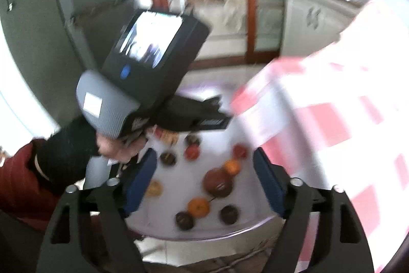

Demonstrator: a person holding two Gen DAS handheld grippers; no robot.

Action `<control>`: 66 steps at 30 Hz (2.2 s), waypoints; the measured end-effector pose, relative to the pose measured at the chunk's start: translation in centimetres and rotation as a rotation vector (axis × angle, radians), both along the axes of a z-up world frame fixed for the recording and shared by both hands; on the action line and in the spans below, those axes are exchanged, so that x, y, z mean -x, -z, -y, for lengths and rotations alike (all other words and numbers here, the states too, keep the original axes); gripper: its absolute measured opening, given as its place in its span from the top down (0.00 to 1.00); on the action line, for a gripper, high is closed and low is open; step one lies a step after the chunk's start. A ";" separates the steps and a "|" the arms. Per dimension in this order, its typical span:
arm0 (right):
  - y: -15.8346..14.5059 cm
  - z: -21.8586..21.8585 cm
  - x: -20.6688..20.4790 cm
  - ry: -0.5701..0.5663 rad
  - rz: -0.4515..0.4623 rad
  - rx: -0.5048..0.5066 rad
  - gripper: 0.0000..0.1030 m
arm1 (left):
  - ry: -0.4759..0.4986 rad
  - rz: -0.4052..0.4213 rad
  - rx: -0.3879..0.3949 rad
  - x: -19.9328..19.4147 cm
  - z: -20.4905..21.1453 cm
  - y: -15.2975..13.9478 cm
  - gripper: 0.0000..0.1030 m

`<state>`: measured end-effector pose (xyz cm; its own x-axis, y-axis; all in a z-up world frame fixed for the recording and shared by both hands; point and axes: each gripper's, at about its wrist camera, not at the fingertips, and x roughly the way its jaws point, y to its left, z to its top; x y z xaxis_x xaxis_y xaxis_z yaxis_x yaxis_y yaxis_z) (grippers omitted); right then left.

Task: Organize fruits
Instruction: 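Move both open tools back over the last fruits on the cloth, then grasp the red apple with the right tool while the left tool grasps an orange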

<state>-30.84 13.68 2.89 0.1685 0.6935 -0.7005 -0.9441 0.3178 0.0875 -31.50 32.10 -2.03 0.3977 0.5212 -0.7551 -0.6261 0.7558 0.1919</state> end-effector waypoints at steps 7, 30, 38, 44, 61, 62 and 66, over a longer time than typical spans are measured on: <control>-4.5 7.9 -7.2 0.298 0.085 -0.119 0.16 | 0.150 0.159 -0.040 -6.0 5.8 -7.3 0.02; 0.6 30.4 -26.9 1.176 -0.164 -0.216 0.16 | 0.337 0.406 0.517 -40.1 23.4 -5.8 0.02; -0.9 30.7 -37.4 1.264 -0.141 -0.223 0.16 | 0.269 0.502 0.713 -39.5 19.4 -4.0 0.02; 0.1 26.3 -47.5 1.255 -0.129 -0.161 0.16 | 0.245 0.503 0.710 -39.6 19.3 -3.9 0.02; 2.4 21.7 -57.7 1.330 -0.097 0.124 0.29 | 0.339 0.456 0.586 -39.8 21.6 -4.5 0.02; 2.3 21.7 -57.4 1.316 -0.094 0.130 0.43 | 0.349 0.455 0.578 -39.7 21.8 -4.5 0.02; 1.3 24.6 -53.0 1.287 -0.127 0.002 0.43 | 0.370 0.451 0.564 -39.7 22.2 -4.6 0.02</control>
<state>22.12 -10.87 1.58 0.6428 0.0827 -0.7616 0.0536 0.9869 0.1523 8.21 9.93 2.57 0.7986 -0.1152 -0.5907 -0.2425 0.8367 -0.4910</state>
